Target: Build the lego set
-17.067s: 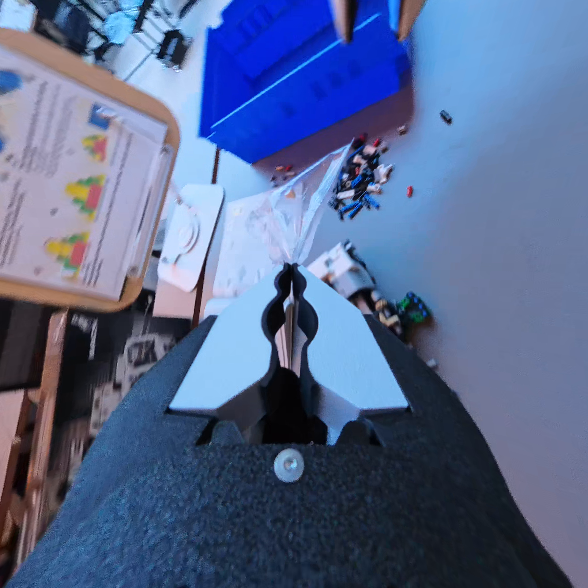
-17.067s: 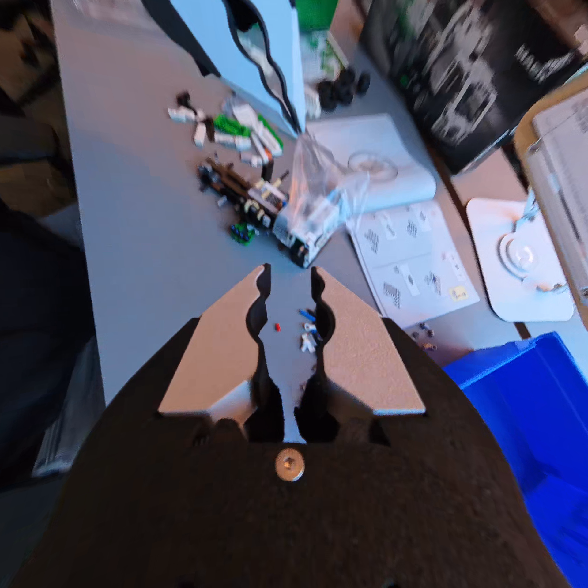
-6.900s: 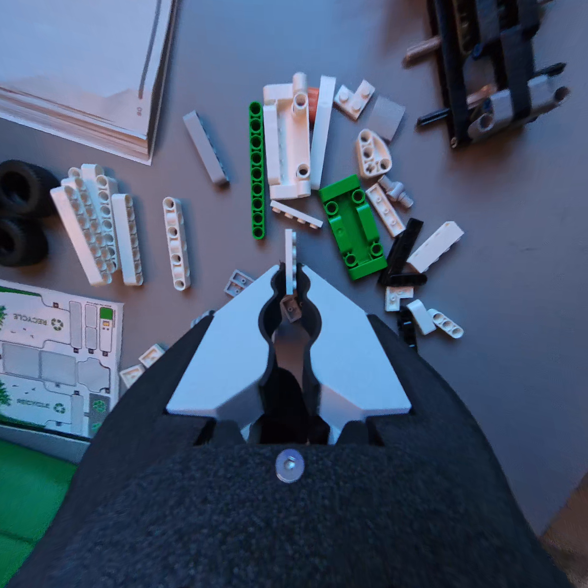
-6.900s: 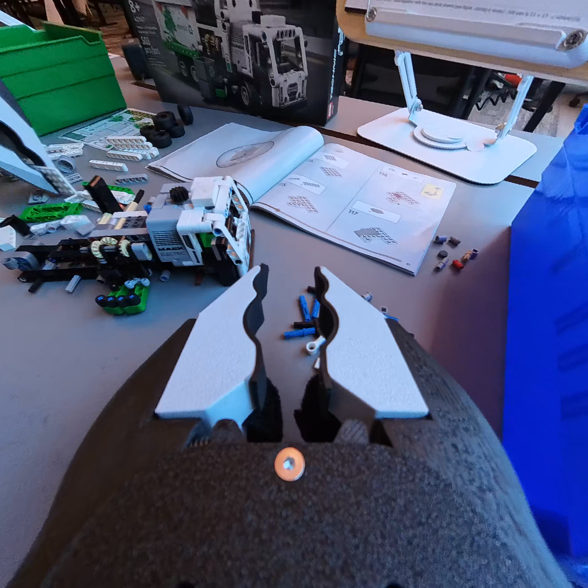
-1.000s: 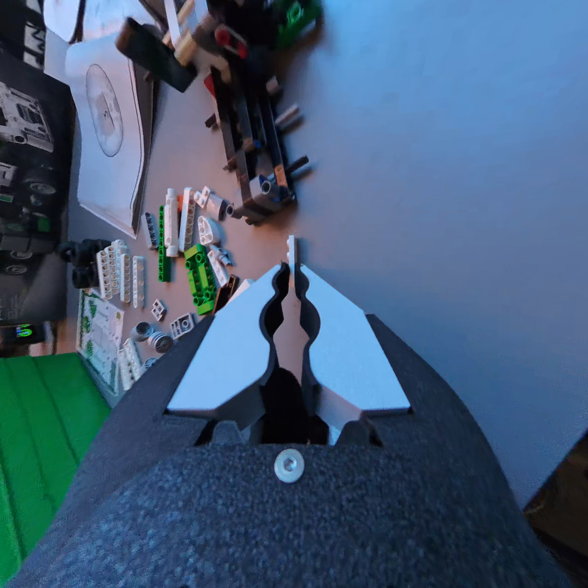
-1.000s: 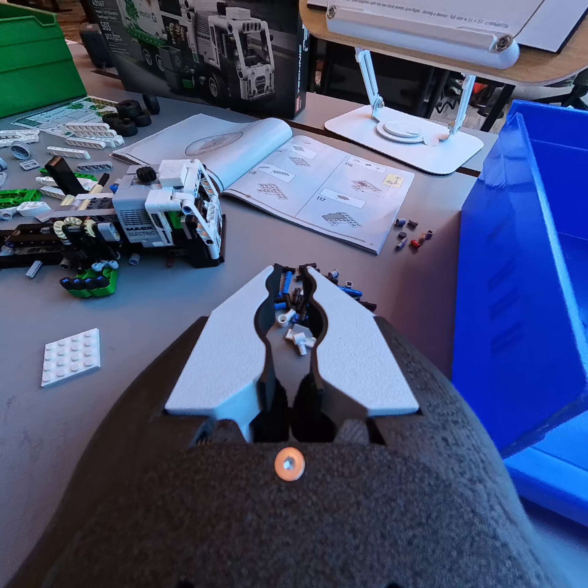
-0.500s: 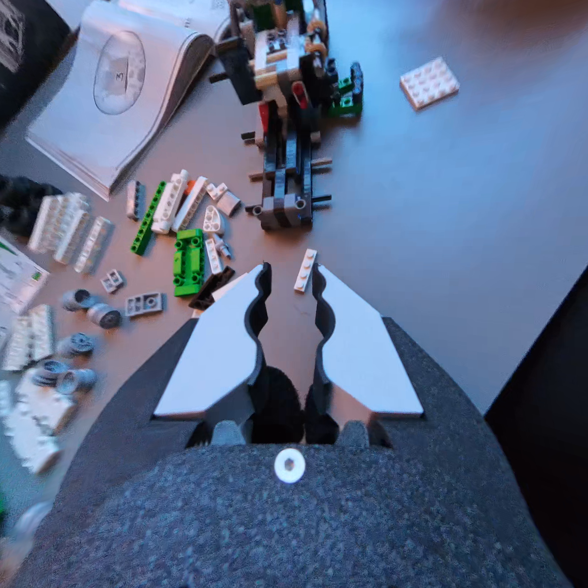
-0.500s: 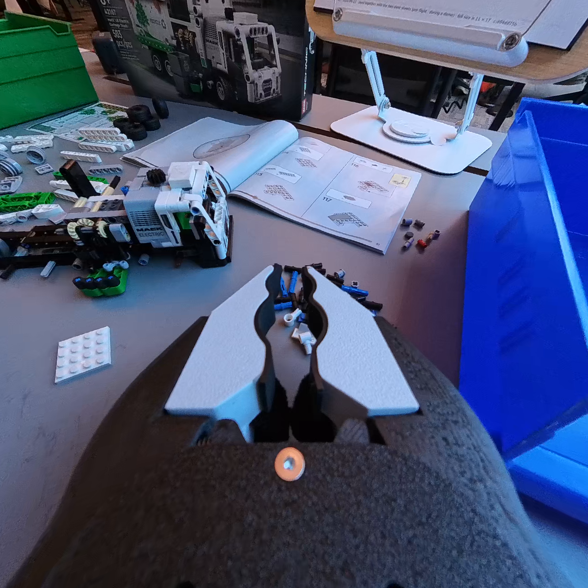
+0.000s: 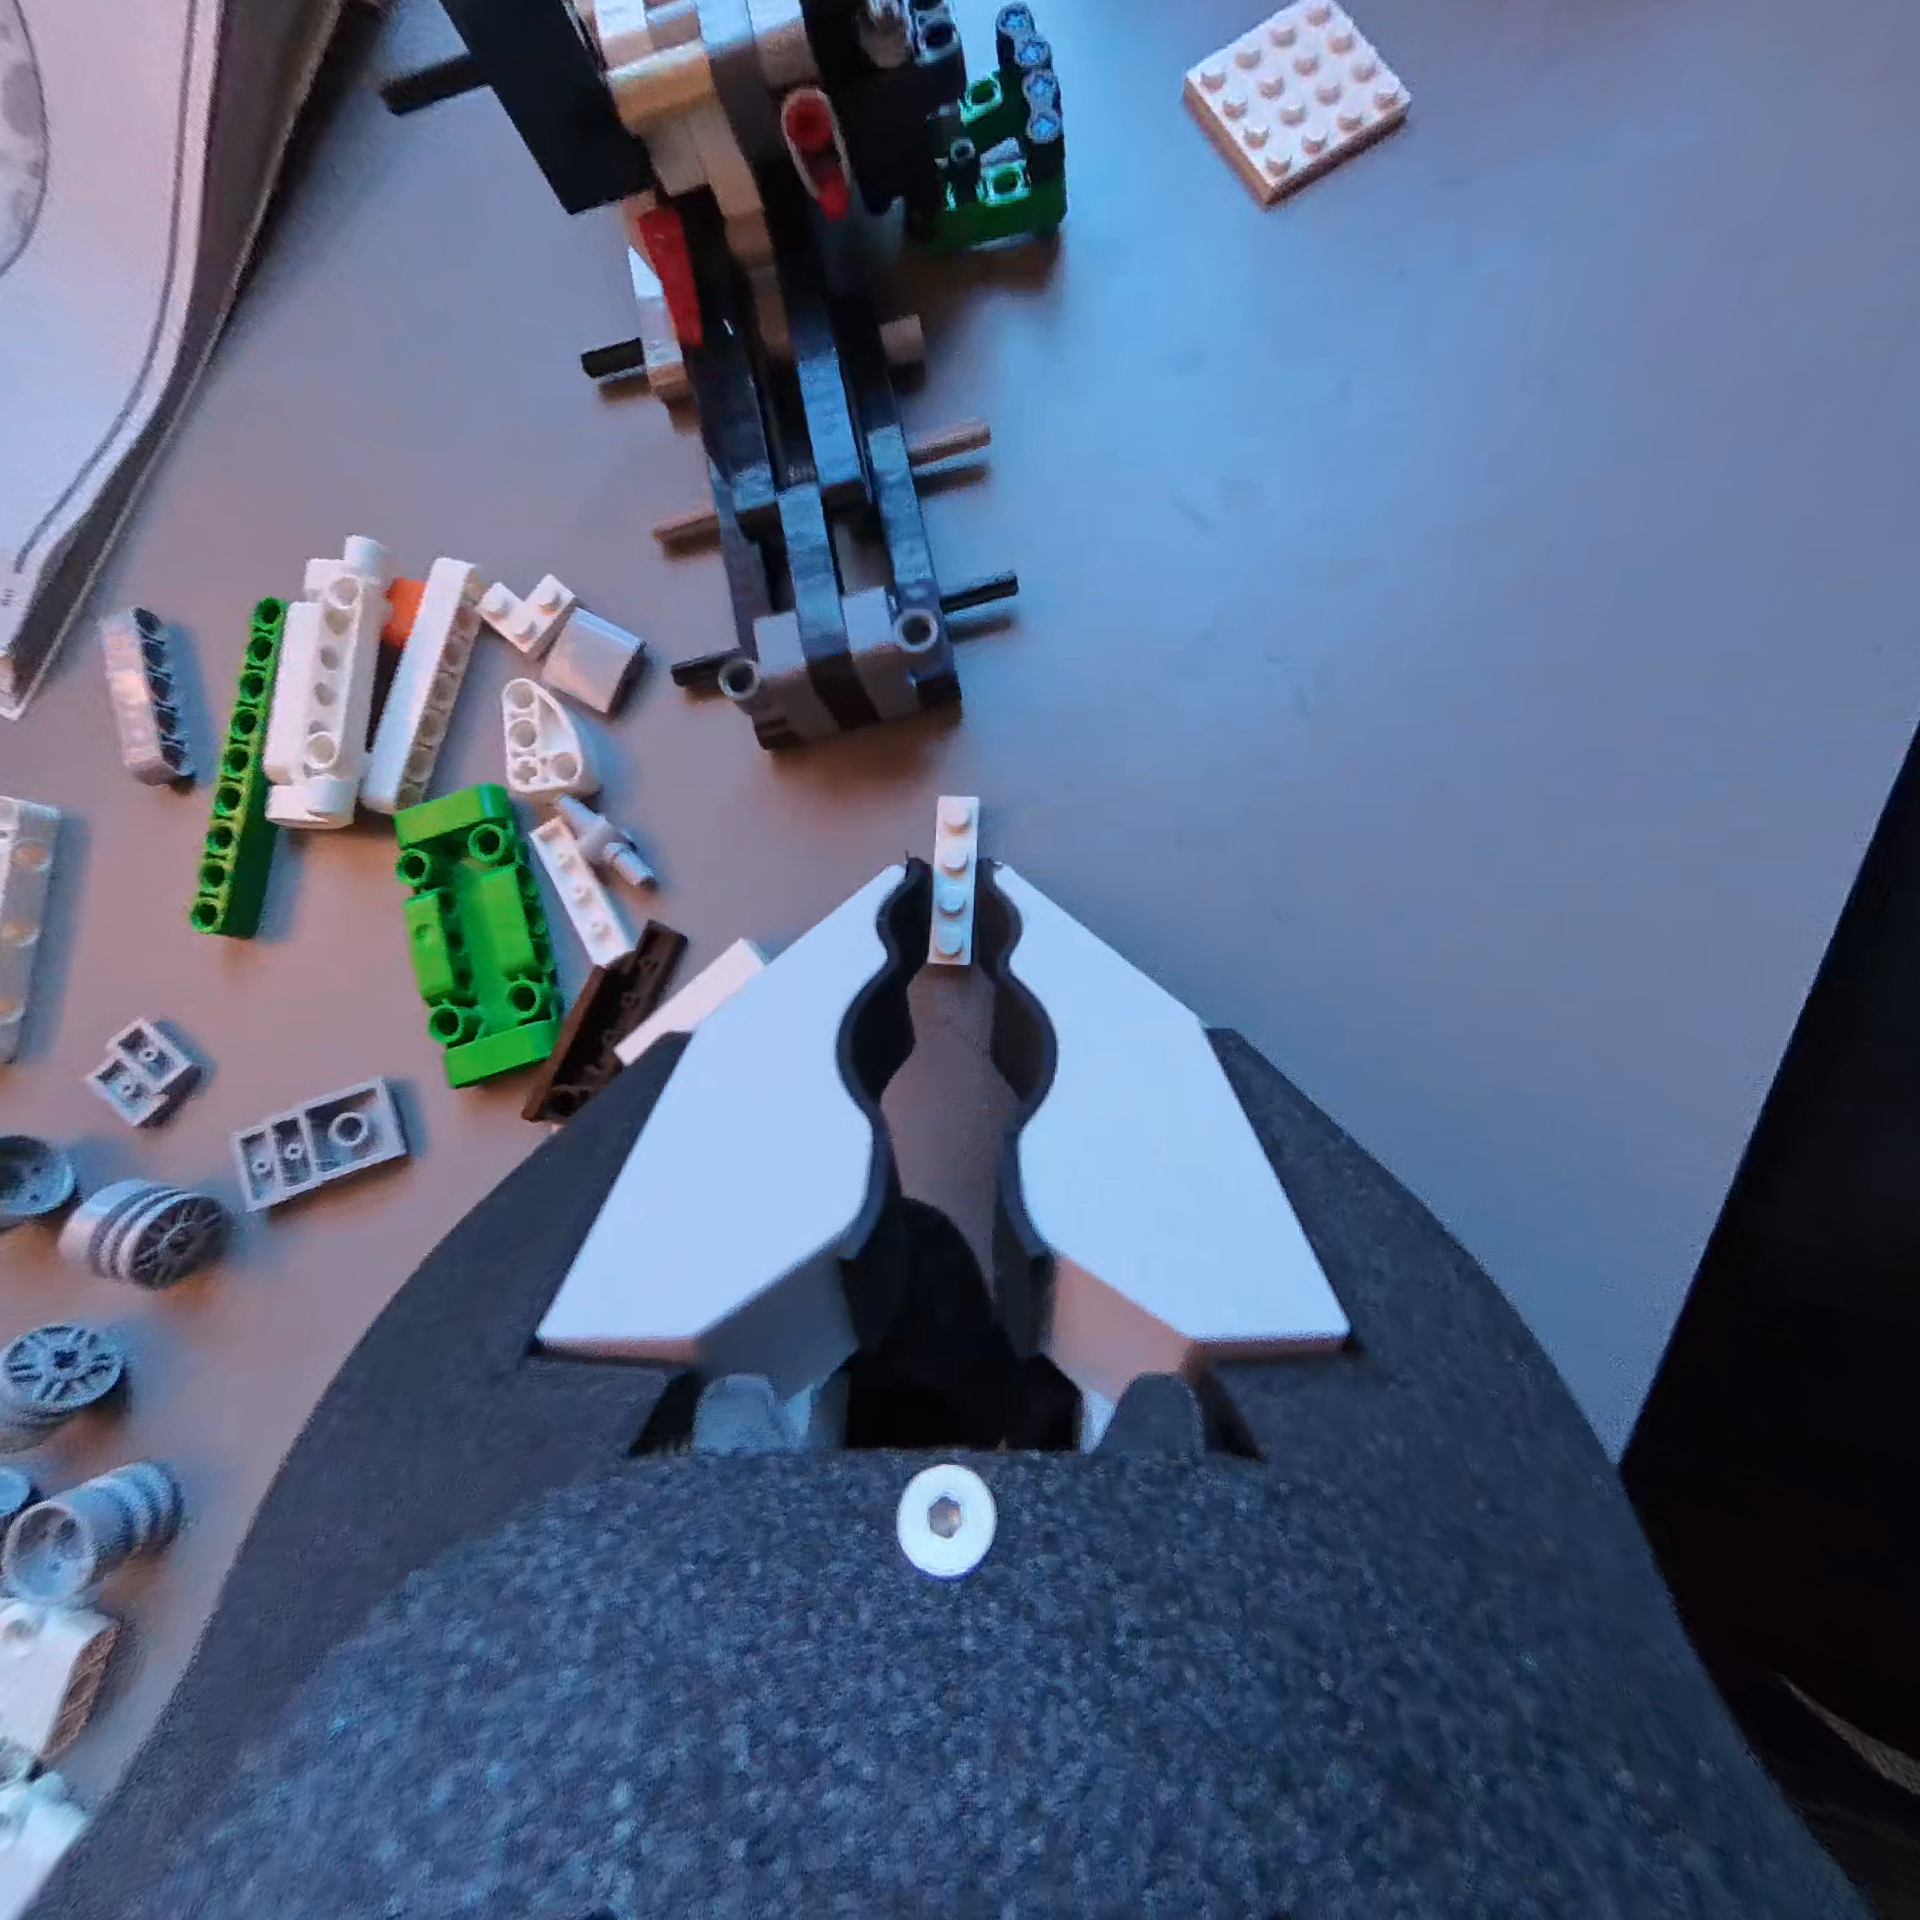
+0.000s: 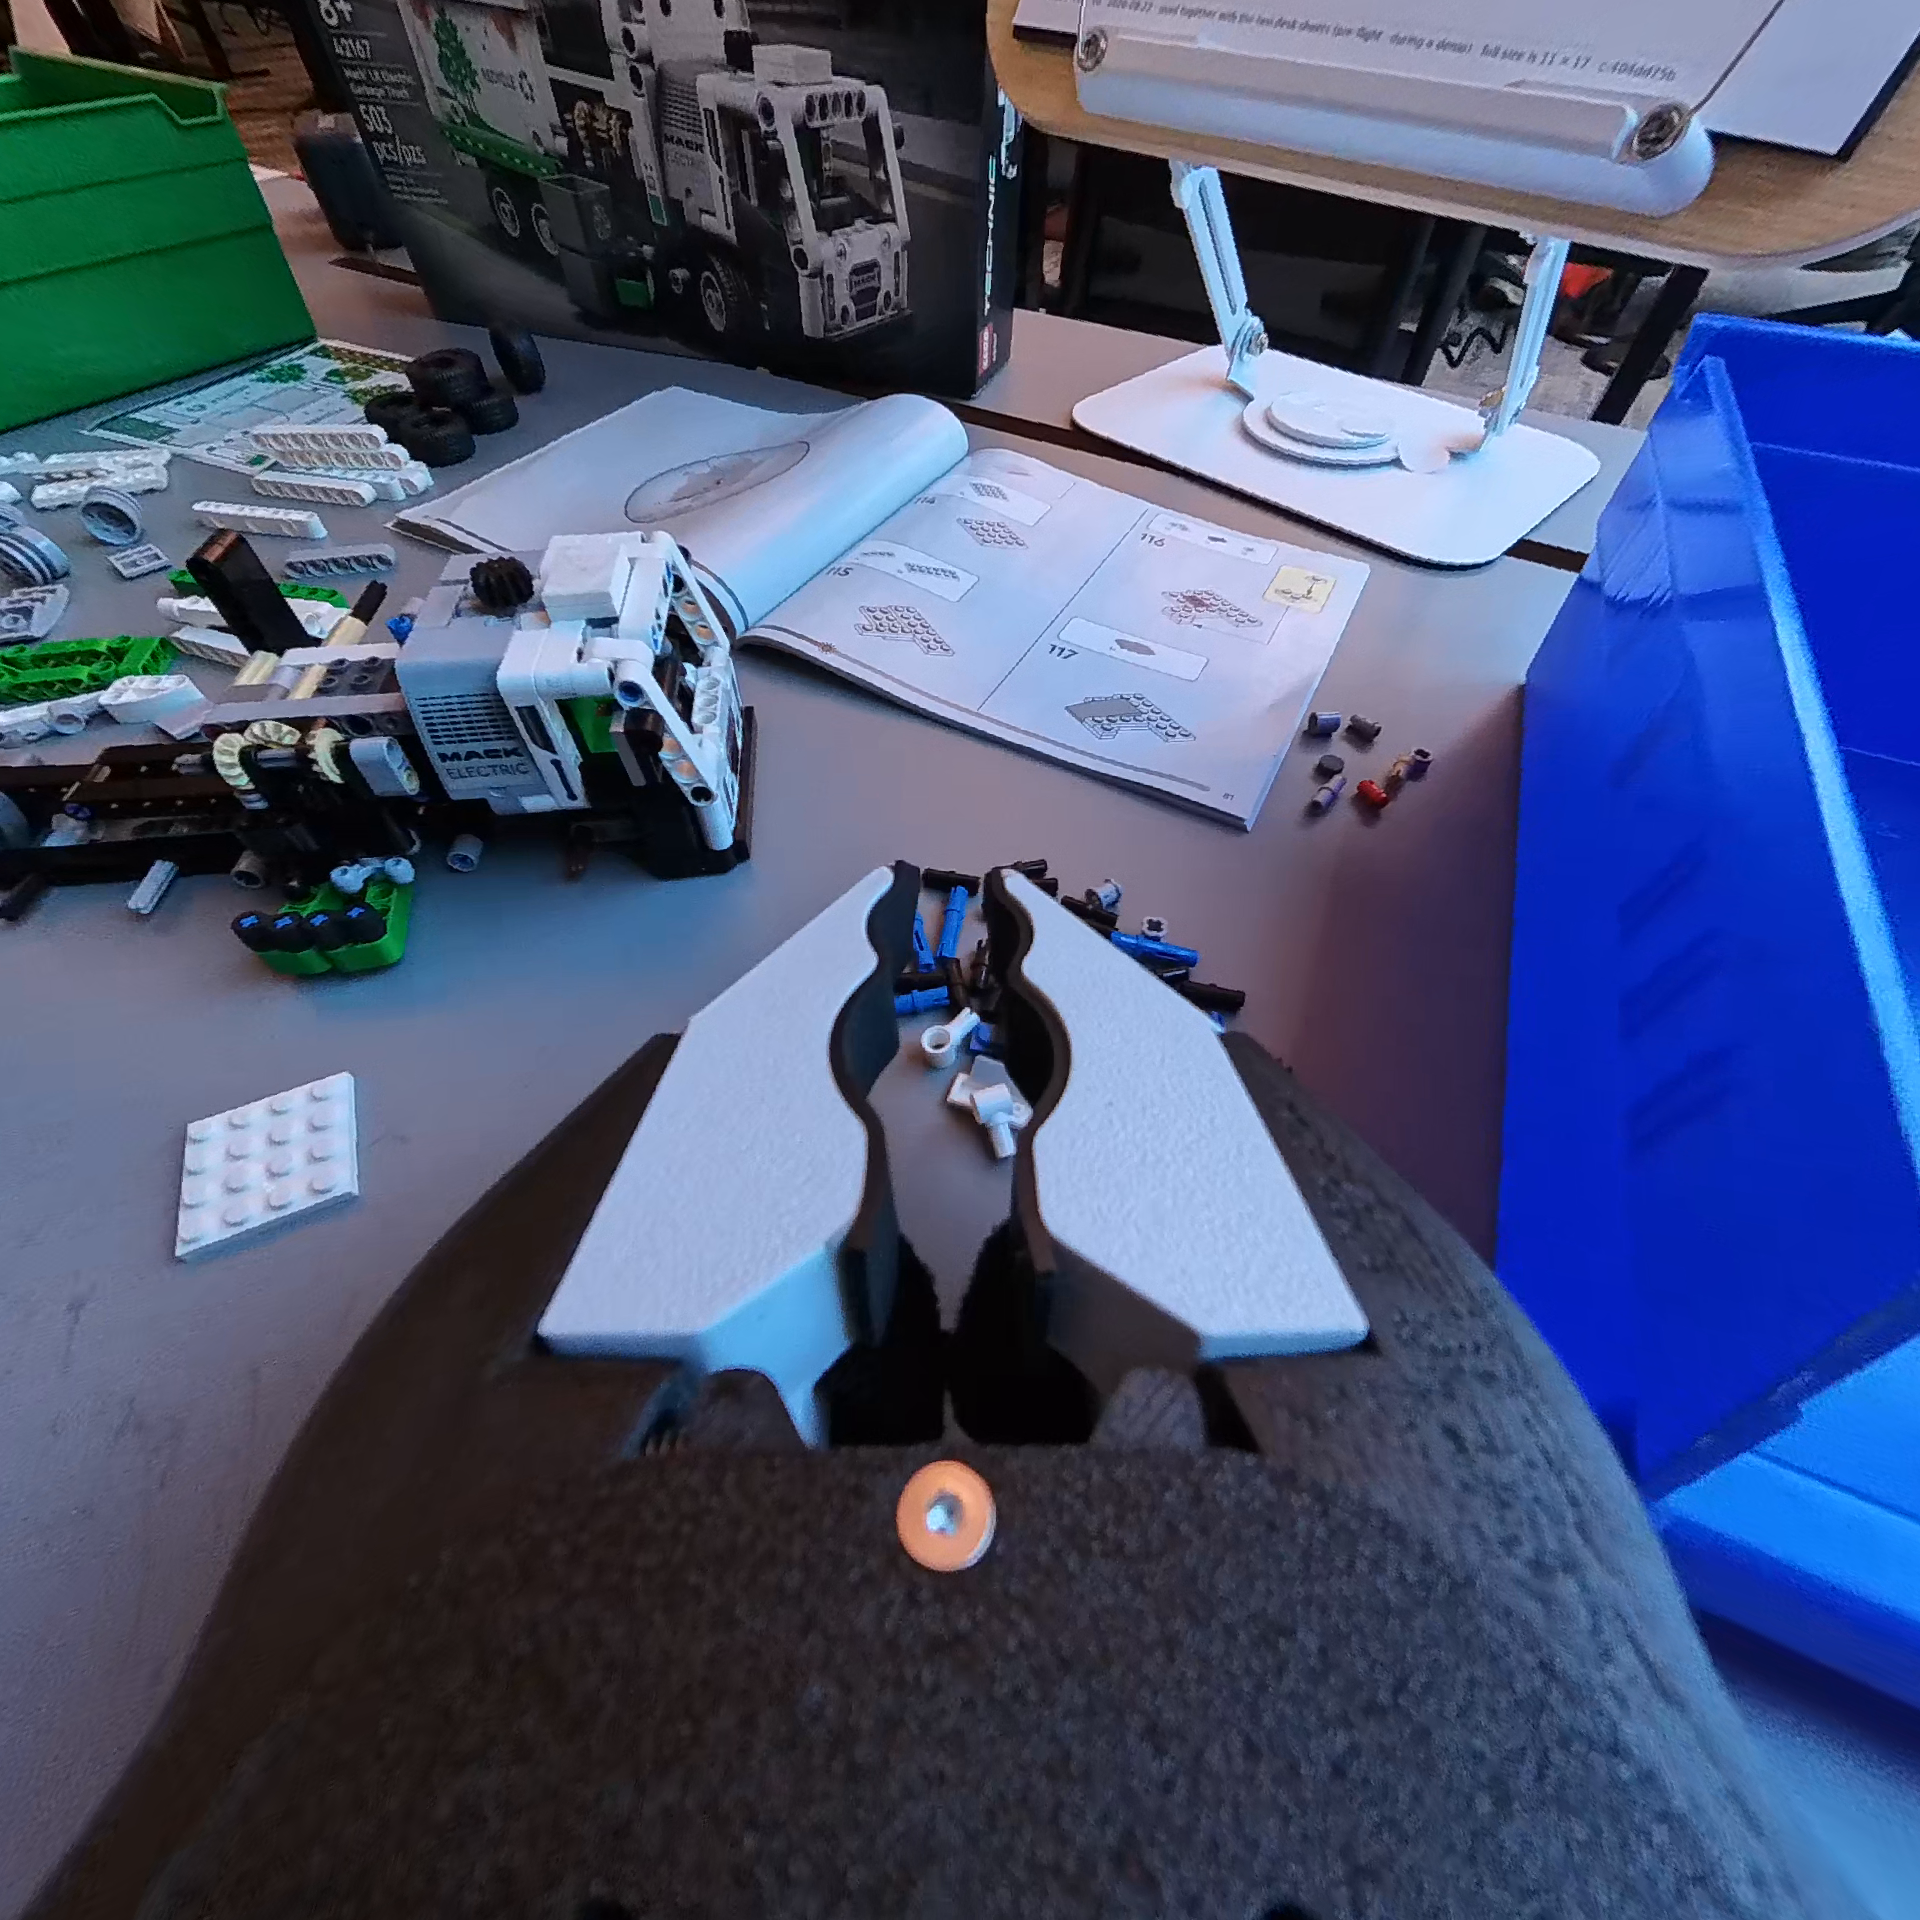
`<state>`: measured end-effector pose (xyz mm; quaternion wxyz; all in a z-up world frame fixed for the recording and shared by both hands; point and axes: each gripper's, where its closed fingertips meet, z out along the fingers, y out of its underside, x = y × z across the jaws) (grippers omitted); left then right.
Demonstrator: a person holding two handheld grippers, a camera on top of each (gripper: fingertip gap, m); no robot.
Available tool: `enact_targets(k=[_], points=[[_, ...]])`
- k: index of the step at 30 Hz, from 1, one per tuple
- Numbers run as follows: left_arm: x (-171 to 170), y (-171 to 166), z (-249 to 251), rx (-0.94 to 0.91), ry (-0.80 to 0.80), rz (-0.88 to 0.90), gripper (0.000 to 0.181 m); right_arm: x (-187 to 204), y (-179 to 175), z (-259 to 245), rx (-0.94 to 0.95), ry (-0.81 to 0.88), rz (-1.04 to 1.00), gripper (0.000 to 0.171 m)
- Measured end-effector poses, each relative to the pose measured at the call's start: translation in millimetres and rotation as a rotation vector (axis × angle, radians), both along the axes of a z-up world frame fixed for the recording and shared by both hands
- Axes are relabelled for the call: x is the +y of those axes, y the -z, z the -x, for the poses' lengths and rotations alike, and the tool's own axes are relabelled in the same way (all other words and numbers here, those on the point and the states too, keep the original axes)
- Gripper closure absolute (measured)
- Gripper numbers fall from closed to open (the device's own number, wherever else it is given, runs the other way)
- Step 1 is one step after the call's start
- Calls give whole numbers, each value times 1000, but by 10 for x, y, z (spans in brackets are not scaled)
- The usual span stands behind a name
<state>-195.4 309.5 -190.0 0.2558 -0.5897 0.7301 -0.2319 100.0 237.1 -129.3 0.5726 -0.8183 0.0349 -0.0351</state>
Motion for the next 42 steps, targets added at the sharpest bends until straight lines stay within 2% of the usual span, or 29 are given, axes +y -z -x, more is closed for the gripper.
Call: enact_targets(k=[1,3,6,10,19,26,30,33,35,39,42], points=[[2,-41,-31,-10,-9,-5,175,-1,0,-1,0,0,0,159],[-101,-196,-176,-83,-18,37,176,0,1,0,-3,1,0,159],[-437,-357,-528,-160,-25,163,176,5,2,11,-8,-4,2,159],[-775,-210,-934,-123,-74,220,175,1,-13,38,-21,-13,-6,160],[-844,2,-1028,-35,-26,40,175,1,-34,97,9,-41,-21,159],[-875,0,-1034,-35,-32,67,175,1,-23,93,3,-39,-15,160],[-856,-61,-1028,-66,-52,119,160,2,-20,91,5,-39,-14,159],[-752,-276,-981,-174,-87,207,161,3,-18,88,3,-38,-13,160],[-554,-418,-859,-236,-145,241,161,3,-21,89,7,-39,-14,160],[108,-656,-390,-333,-343,221,161,9,-30,94,15,-43,-19,159],[740,-720,108,-327,-541,115,159,17,-23,96,16,-45,-14,159]])
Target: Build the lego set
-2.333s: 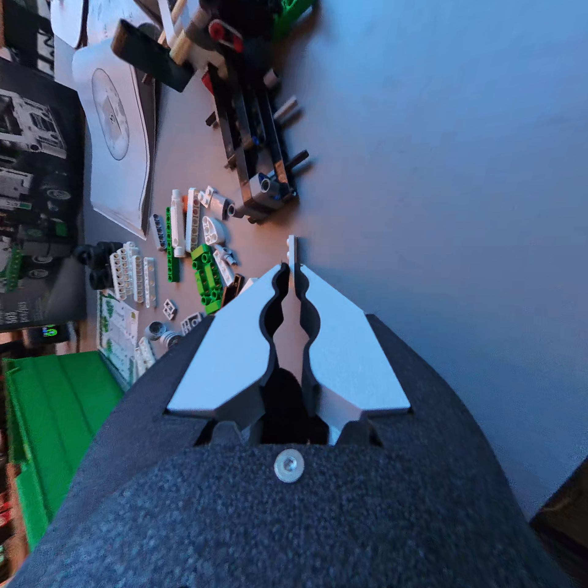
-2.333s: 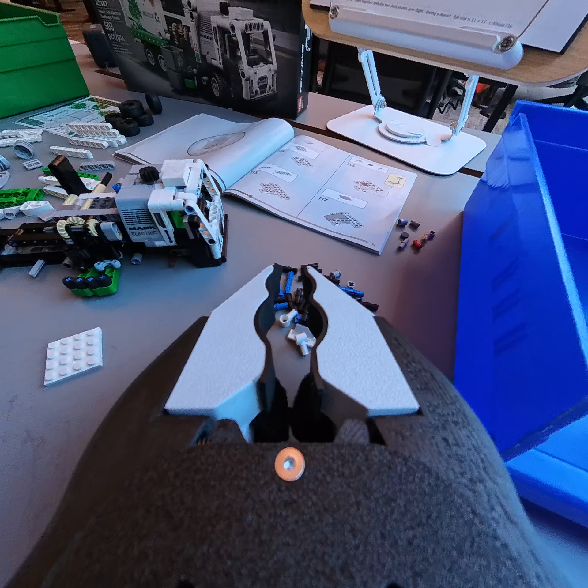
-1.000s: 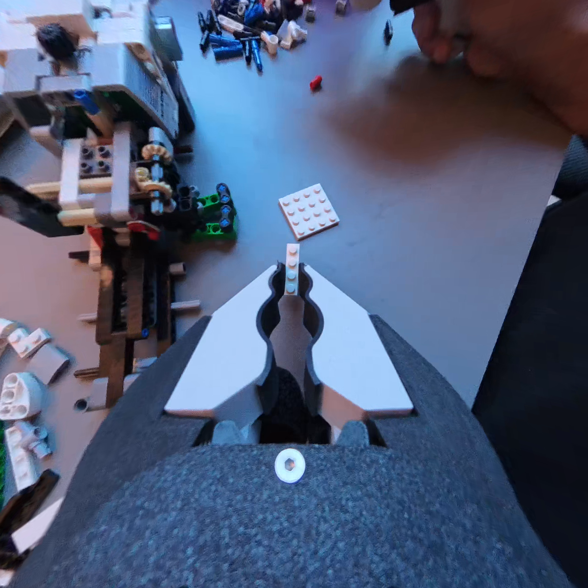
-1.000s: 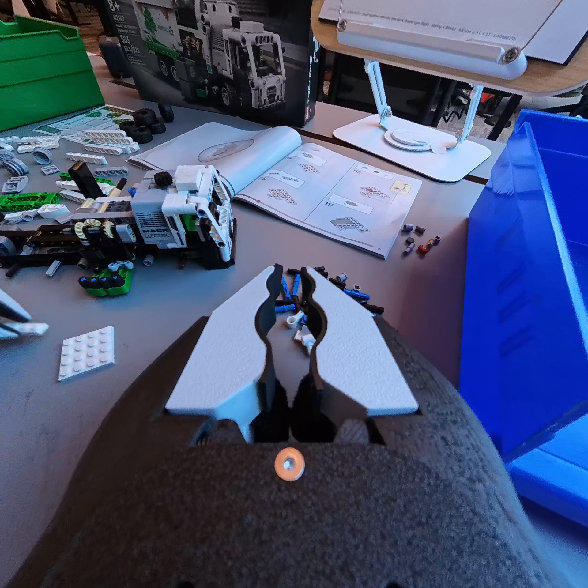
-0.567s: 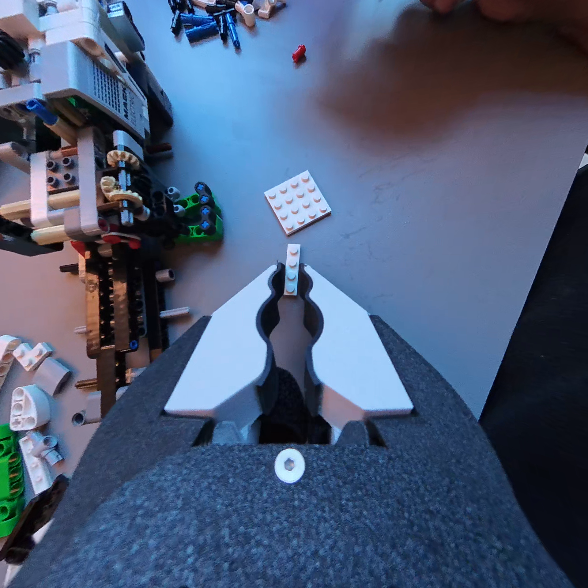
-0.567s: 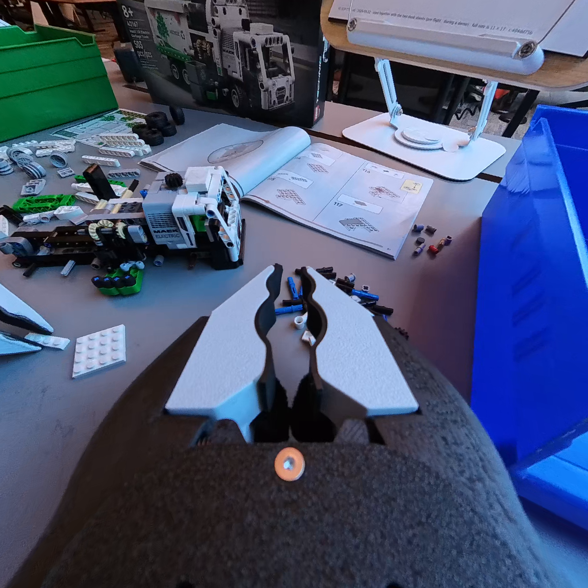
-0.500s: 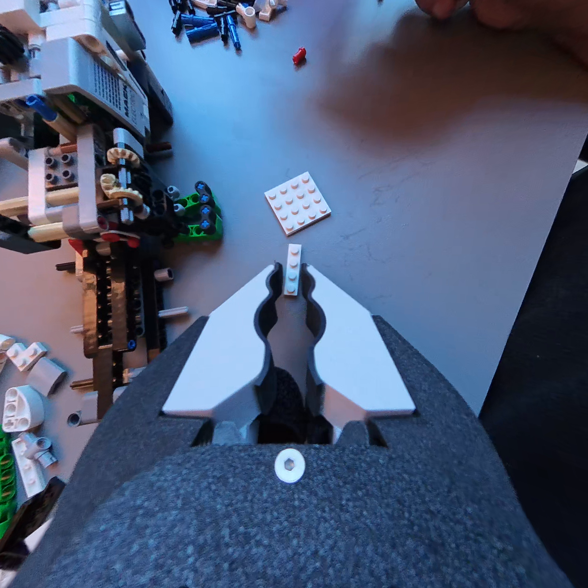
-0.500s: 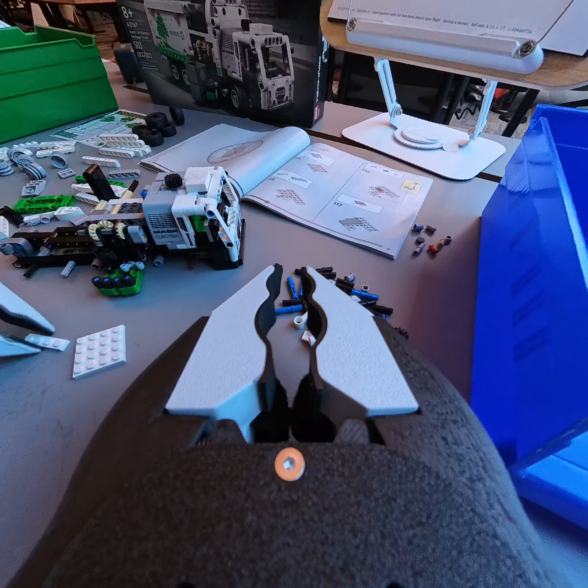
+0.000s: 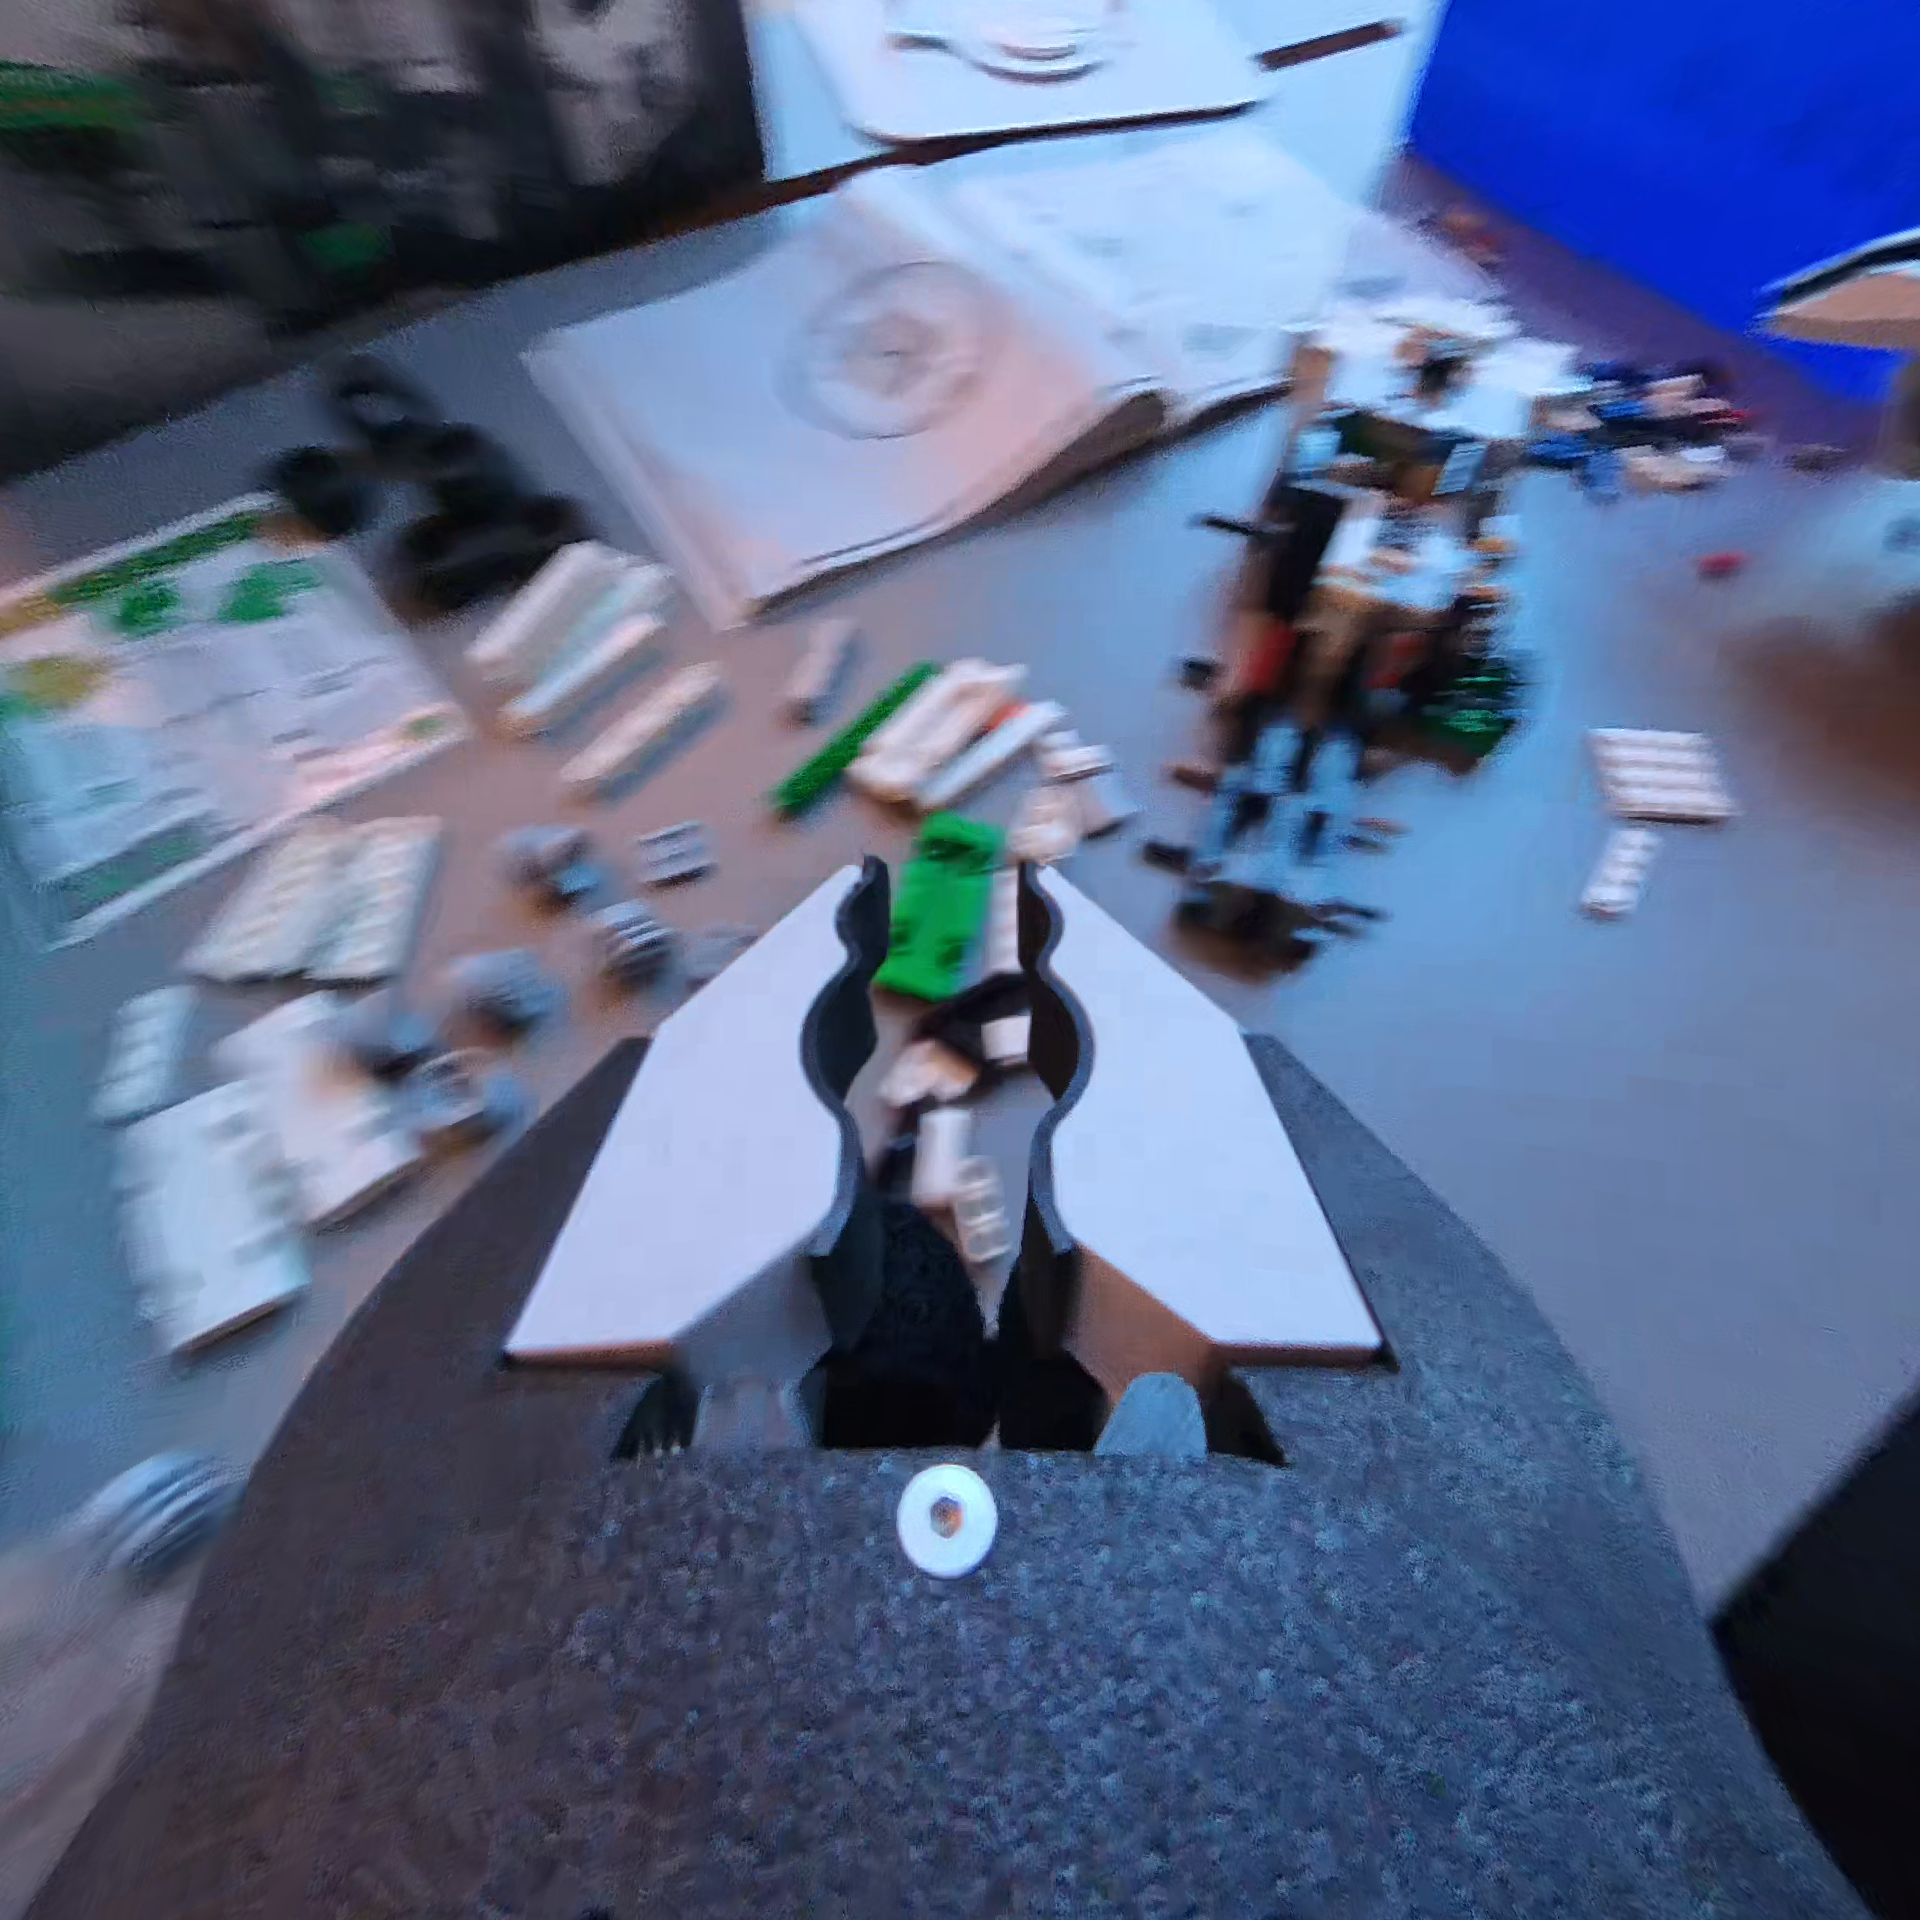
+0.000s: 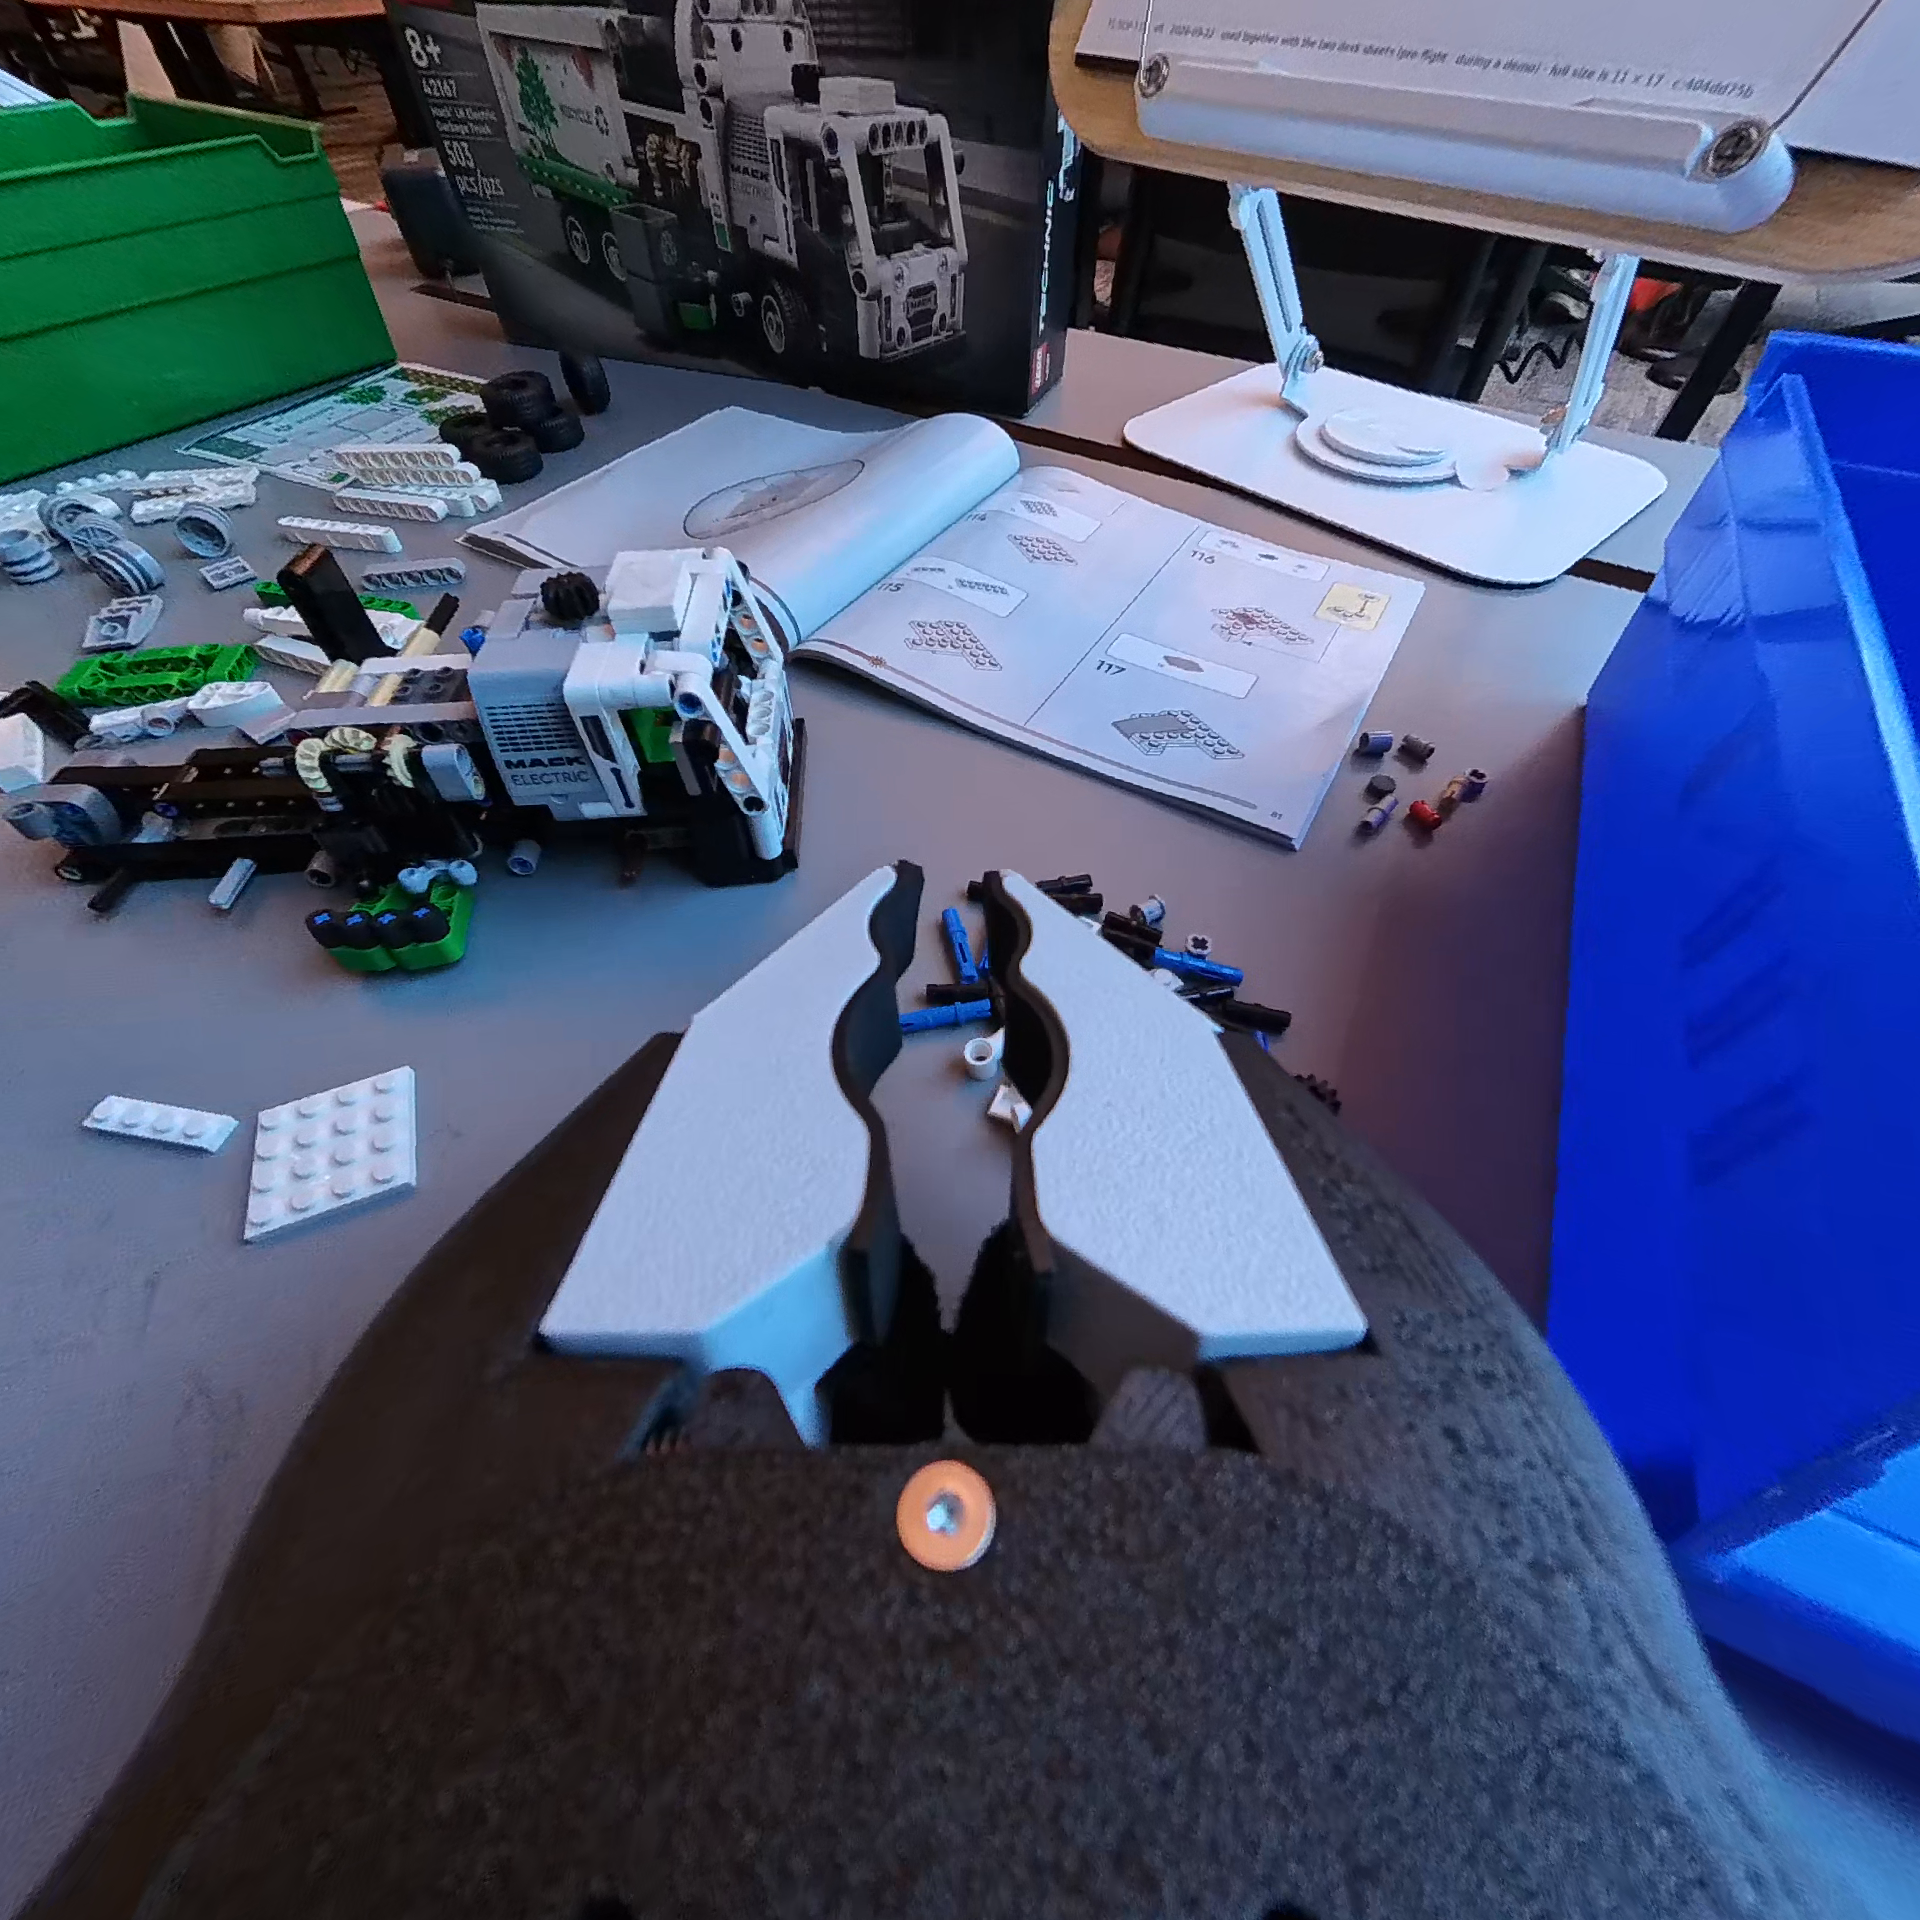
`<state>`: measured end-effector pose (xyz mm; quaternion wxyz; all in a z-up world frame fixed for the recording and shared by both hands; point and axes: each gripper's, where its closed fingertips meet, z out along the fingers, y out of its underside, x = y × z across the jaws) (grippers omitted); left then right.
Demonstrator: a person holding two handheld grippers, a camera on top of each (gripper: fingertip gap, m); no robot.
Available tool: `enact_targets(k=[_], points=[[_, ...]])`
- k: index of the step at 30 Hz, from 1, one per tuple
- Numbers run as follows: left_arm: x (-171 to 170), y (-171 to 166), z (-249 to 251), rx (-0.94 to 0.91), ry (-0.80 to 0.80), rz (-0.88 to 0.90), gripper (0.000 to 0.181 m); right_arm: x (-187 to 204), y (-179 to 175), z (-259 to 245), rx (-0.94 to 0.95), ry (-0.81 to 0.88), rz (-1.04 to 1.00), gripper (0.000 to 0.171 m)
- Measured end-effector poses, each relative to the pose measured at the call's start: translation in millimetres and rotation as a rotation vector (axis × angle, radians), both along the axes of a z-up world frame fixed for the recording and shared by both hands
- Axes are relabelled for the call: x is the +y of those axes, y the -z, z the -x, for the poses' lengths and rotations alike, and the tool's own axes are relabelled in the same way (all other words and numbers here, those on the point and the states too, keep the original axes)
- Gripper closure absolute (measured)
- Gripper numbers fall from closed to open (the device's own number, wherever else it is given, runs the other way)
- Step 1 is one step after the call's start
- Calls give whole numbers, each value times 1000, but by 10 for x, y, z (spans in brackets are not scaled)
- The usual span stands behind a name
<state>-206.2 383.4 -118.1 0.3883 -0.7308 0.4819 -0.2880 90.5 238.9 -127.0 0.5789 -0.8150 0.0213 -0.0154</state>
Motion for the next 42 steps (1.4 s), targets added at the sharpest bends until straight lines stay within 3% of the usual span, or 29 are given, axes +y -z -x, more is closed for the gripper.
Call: enact_targets(k=[5,10,14,18,26,30,42], points=[[655,19,515,88,-210,-57,158,4,14,-20,-13,9,9,160],[875,137,522,160,-205,-79,158,-5,23,-64,-21,26,14,160],[928,195,246,181,-115,-86,158,2,22,-75,-22,29,15,160],[1166,274,78,313,-62,-176,157,2,29,-63,-32,27,19,160],[1660,426,418,517,-149,-150,155,-8,26,-63,-23,27,16,160],[1639,511,453,520,-117,-68,155,0,34,-54,-32,25,22,160],[1696,702,239,614,7,-85,158,1,34,-70,-30,29,22,160]])
